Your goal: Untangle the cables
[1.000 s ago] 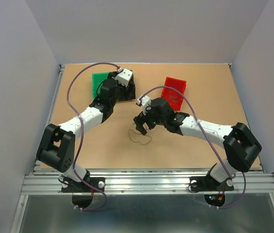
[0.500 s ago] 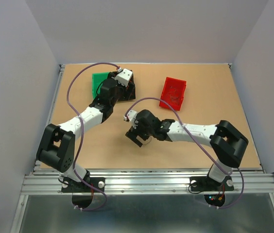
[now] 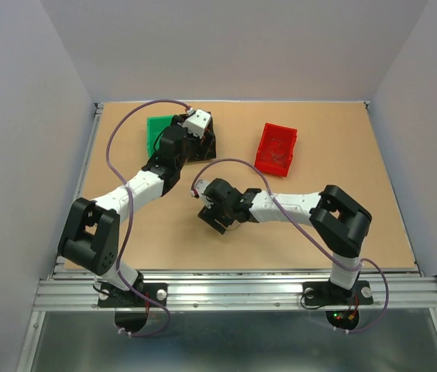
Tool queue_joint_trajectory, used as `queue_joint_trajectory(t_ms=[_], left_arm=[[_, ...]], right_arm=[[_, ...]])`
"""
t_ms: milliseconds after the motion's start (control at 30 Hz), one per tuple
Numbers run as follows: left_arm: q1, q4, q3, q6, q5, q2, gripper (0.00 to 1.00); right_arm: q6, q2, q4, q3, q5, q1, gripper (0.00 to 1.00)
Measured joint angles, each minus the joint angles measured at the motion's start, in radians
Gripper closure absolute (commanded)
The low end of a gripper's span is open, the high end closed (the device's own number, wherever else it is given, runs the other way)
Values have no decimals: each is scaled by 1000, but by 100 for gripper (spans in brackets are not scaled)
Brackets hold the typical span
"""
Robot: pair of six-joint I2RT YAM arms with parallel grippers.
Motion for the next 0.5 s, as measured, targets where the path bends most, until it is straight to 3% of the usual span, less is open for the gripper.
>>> queue_joint_trajectory(t_ms=[33,200,233,267,333,500], left_arm=[[0,0,0,0,0,0,14],[0,0,0,0,0,0,14],[0,0,0,0,0,0,14],[0,0,0,0,1,0,14],[0,0,0,0,1,0,14],[0,0,0,0,11,0,14]], right_arm=[[1,0,-4,0,1,0,48],[8,0,-16,0,5,0,78],[7,0,-21,0,7,0,89],[8,0,-24,0,8,0,94],[3,-1,-27,0,13,0,99],[-11,-69,12,-41,6,0,100]])
